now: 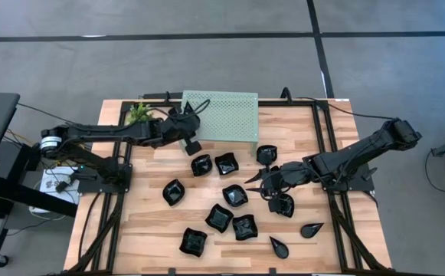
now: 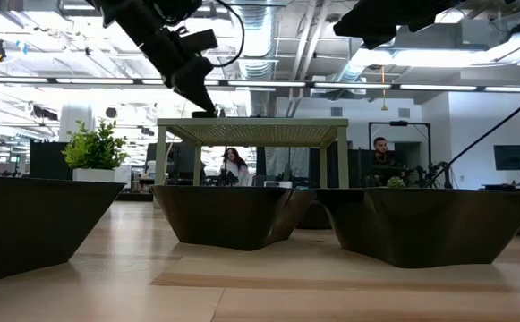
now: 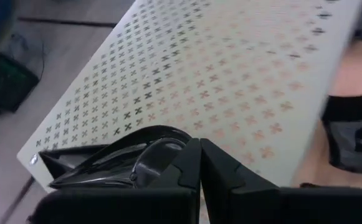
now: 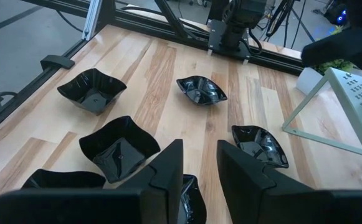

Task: Pick & Place Mini shaped plates
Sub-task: Stack the drop shaped plate on top of the other drop shaped plate on the shelf

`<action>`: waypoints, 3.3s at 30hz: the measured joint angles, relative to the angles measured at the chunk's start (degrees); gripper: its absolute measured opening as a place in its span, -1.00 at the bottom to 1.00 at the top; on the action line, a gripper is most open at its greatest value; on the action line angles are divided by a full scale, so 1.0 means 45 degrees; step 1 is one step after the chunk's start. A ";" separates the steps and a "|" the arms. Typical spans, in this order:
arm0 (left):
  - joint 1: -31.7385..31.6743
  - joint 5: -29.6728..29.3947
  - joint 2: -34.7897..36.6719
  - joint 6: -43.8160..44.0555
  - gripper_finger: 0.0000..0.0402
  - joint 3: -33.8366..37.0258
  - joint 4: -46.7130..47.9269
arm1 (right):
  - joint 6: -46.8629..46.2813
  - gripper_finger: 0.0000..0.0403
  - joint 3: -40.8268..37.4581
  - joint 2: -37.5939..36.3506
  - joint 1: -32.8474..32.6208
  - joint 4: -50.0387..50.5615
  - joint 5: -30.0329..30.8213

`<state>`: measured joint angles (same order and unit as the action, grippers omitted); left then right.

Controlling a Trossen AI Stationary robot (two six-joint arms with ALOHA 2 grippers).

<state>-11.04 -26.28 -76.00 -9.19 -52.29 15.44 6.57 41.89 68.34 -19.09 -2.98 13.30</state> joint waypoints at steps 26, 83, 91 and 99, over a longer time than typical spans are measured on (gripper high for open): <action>-0.3958 0.7723 0.2143 -0.8228 -0.98 0.0000 0.2045 | 0.0437 -0.54 -0.0001 0.0000 0.0000 -0.0005 -0.0005; 0.3816 0.6071 0.1446 -0.2506 -0.72 0.0015 -0.0672 | -0.4855 -0.54 0.2405 0.2710 -0.3432 0.4357 -0.0445; 0.3787 0.5577 0.1446 -0.1476 -0.72 0.0015 -0.0679 | -0.8706 -0.54 0.5637 0.5763 -0.4676 0.8721 -0.3078; 0.3792 0.5503 0.1446 -0.1097 -0.72 0.0015 -0.0680 | -1.1527 -0.54 0.7134 0.7754 -0.6327 1.0307 -0.3347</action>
<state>6.02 -1.52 -69.49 -14.13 -52.23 12.38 -45.30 74.00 103.23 -47.56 43.40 -1.76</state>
